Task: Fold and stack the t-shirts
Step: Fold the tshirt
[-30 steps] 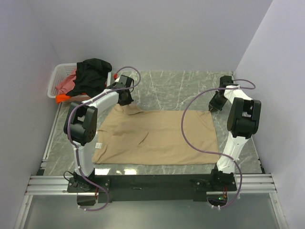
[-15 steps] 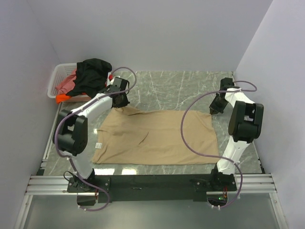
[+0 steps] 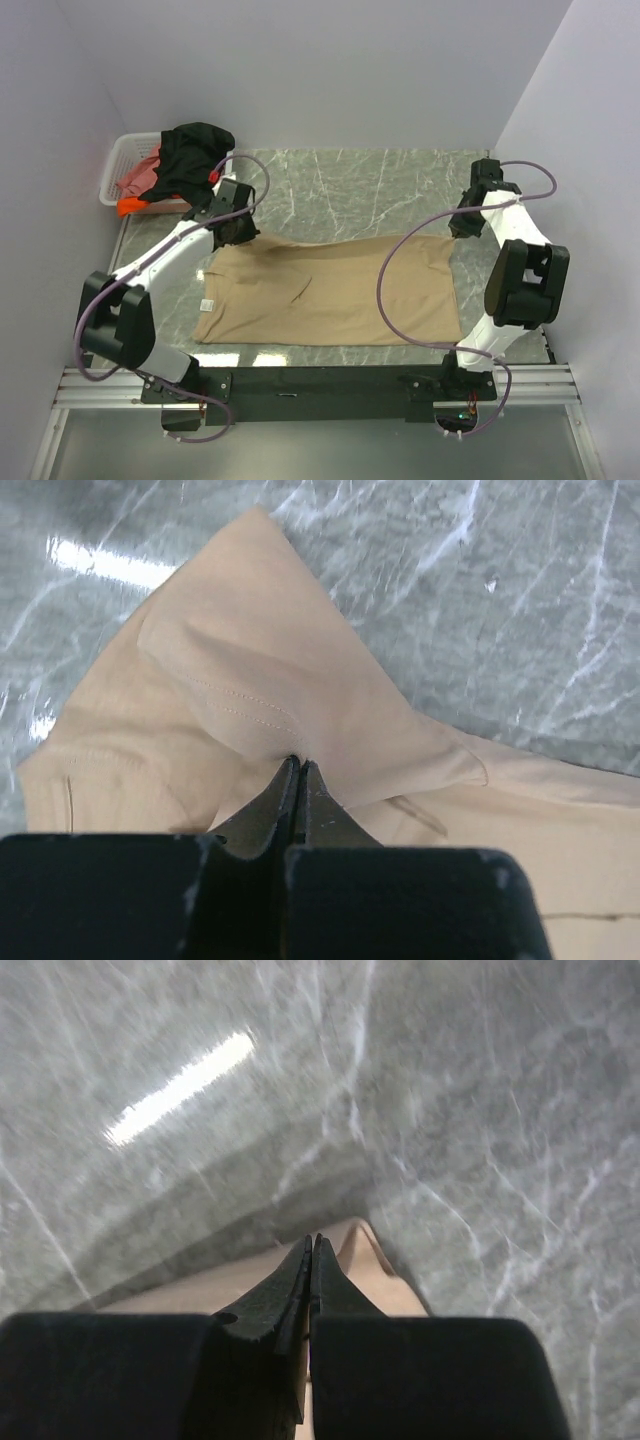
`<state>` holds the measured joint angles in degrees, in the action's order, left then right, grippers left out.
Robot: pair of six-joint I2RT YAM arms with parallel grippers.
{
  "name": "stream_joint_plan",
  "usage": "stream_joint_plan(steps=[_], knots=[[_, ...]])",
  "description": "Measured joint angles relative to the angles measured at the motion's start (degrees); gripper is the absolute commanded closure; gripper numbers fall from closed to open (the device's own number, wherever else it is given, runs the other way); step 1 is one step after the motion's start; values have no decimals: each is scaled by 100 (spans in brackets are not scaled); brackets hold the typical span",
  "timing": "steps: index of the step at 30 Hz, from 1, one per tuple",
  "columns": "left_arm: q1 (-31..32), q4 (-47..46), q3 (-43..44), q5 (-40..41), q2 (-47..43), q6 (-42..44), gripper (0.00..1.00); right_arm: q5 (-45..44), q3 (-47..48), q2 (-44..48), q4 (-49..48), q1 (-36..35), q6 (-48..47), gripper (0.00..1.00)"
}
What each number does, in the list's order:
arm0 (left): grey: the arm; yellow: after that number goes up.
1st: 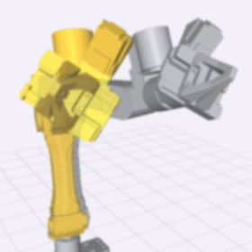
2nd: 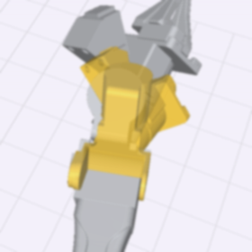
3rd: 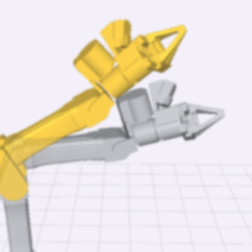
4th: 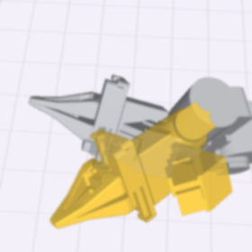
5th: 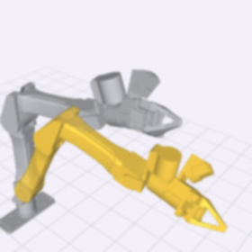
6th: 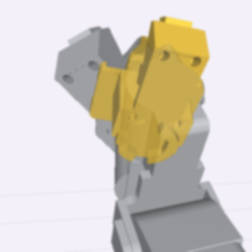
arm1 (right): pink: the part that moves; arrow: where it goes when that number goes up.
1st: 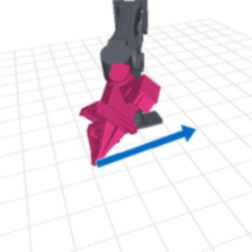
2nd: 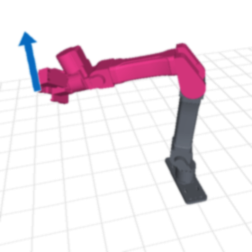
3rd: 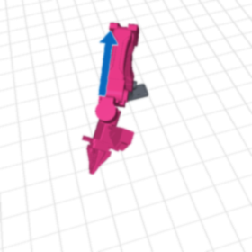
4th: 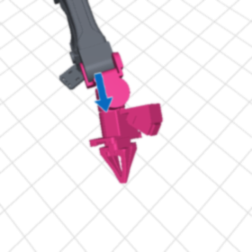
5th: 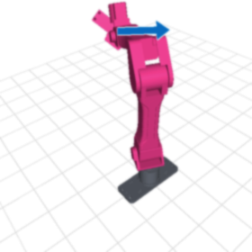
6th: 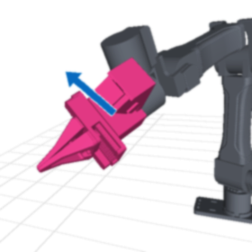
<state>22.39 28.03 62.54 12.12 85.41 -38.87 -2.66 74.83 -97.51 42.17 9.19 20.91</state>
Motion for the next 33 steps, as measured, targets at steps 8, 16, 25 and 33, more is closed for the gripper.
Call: stream_joint_plan(steps=[8,16,25,33], knots=[[9,315,-457,-243,-903,-170,99,-258,-481,470,468,-199,-203,100],[59,699,-798,-507,-1366,-234,99,-636,-632,1143,925,-275,-396,100],[138,1091,-1051,-649,-1810,-249,99,-1038,-1322,1534,1189,-485,-455,100],[225,1414,-1102,-647,-2033,-286,100,-1355,-1390,1753,1276,-640,-470,100]])
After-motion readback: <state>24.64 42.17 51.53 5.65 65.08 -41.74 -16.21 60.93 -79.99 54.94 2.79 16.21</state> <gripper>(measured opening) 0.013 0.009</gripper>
